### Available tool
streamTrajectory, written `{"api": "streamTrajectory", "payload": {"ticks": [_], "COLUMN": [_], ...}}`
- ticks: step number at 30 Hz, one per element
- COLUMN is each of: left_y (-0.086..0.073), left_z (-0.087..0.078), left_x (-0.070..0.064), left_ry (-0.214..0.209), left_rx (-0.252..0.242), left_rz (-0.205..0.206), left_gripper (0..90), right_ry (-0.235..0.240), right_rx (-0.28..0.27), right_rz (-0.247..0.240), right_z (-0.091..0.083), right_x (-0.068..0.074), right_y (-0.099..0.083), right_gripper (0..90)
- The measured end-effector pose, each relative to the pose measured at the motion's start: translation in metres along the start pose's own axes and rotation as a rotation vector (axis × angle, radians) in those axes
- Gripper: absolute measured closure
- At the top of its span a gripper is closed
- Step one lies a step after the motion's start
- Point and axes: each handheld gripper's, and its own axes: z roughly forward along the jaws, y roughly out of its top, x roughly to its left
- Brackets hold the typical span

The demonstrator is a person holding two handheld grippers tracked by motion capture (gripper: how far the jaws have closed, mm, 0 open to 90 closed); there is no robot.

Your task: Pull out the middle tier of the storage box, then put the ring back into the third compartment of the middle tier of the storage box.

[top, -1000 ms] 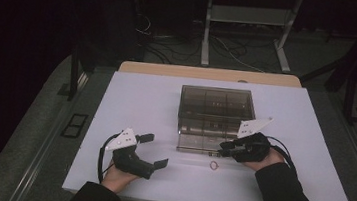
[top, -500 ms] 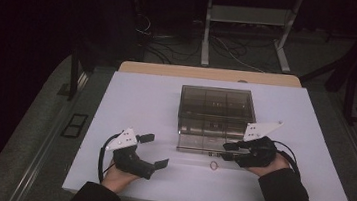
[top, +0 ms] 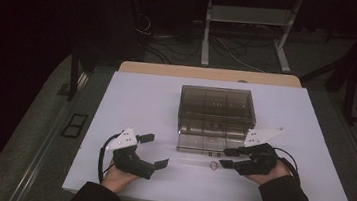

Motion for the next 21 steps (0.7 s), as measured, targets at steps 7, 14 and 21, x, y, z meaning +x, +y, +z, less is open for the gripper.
{"api": "streamTrajectory", "payload": {"ticks": [7, 14, 21], "left_y": [0.0, 0.0, 0.0], "left_z": [0.0, 0.0, 0.0], "left_x": [0.0, 0.001, 0.0], "left_ry": [-0.002, 0.0, -0.001], "left_rx": [0.0, -0.005, -0.005], "left_rz": [0.0, -0.004, -0.002], "left_gripper": [0.0, 0.0, 0.0], "right_ry": [0.008, 0.008, 0.009], "right_rx": [0.013, 0.035, 0.041], "right_rz": [0.006, 0.009, 0.012], "right_z": [0.005, 0.011, 0.014], "right_x": [0.007, 0.009, 0.01], "right_y": [-0.003, -0.005, -0.006], "right_gripper": [53.4, 52.2, 51.2]}}
